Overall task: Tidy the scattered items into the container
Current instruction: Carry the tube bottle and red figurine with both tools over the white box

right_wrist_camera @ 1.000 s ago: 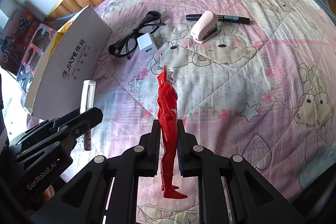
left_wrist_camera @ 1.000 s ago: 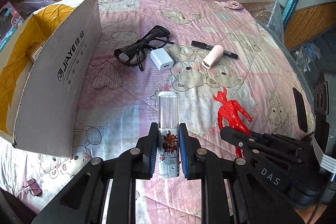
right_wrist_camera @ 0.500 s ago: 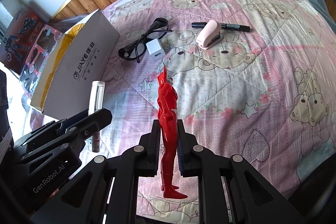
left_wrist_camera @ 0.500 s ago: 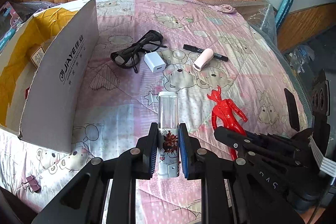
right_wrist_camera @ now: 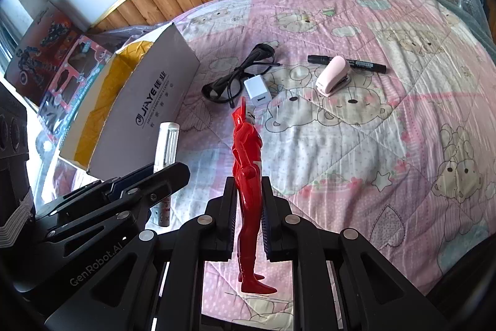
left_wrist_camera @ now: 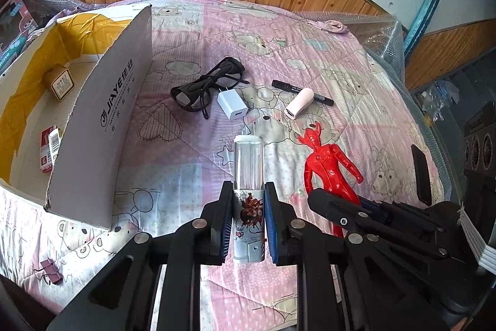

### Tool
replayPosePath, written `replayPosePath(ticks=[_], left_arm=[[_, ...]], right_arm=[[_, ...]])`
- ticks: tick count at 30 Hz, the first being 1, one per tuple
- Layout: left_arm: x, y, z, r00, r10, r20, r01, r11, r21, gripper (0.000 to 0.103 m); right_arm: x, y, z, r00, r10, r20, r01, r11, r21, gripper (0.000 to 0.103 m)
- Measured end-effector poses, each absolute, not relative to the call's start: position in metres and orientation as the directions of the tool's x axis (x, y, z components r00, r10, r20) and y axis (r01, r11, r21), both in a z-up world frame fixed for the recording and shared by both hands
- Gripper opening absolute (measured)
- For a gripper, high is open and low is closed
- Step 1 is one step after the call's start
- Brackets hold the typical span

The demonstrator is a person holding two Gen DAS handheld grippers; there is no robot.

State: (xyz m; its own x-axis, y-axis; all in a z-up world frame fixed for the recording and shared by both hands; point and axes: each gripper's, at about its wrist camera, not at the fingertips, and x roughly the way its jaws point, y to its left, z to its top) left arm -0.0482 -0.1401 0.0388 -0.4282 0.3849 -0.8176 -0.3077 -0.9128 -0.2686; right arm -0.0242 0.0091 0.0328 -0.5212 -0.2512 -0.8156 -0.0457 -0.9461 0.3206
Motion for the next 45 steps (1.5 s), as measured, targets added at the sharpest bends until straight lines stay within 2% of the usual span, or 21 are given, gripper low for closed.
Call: replayPosePath(ticks=[22, 45], left_arm=[[-0.060, -0.174, 0.070, -0.477, 0.431, -0.766, -0.262, -0.902, -0.344, 0.020], [-0.077, -0.235, 0.092, -0.547, 0.418, -0.726, -0.172, -0.904, -0.391, 0.020]], right_arm=[[-0.038, -0.016, 0.066, -0.559, -0.252, -0.790, 0.001, -0.953, 0.303, 0.015], [-0.061, -0.067, 0.103, -0.585, -0.289, -0.758, 0.111, -0.954, 0.278, 0.015]])
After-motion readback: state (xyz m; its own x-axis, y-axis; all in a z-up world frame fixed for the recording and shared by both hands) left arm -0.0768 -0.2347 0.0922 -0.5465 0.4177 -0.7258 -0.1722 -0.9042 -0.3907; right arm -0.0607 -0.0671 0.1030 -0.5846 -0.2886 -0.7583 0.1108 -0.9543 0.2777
